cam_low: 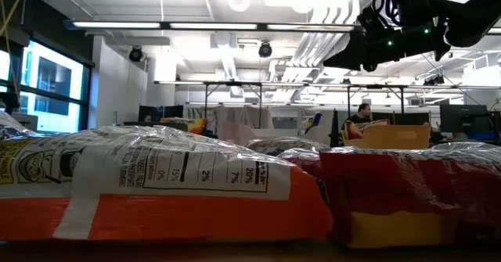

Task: Sort Maruchan noodles
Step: Put the bottom left blue noodle pack into the white bin

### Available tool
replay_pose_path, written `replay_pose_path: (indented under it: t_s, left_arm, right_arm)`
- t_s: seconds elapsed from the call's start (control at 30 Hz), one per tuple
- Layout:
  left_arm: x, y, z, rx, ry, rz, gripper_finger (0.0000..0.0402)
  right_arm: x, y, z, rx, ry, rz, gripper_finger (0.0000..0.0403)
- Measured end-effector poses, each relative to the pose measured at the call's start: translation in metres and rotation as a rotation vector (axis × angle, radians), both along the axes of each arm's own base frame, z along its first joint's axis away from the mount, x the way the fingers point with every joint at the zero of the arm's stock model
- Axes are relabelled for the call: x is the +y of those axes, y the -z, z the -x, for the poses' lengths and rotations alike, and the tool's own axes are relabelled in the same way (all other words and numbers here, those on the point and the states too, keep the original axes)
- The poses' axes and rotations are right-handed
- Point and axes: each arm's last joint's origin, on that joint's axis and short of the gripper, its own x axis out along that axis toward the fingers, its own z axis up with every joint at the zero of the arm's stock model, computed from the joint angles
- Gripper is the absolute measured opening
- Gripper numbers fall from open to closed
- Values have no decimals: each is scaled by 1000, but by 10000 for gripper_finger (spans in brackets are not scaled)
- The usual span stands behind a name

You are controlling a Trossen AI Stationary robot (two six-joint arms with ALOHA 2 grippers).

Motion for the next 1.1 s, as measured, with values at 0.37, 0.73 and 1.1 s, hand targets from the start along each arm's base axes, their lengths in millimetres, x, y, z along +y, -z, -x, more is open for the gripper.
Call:
replay_pose_path:
  t_s: [0.37,0.73,1.1]
  left_arm:
    - [3,-17,4,-83,-92,13,106]
    - [-5,0,37,-119,-90,-85,154]
    - [6,15,41,-122,24,-180,157]
  right_arm:
    - [9,0,-5,12,-56,22,0]
    - [20,0,-11,14,-106,22,0]
    - [26,0,-13,20,-121,29,0]
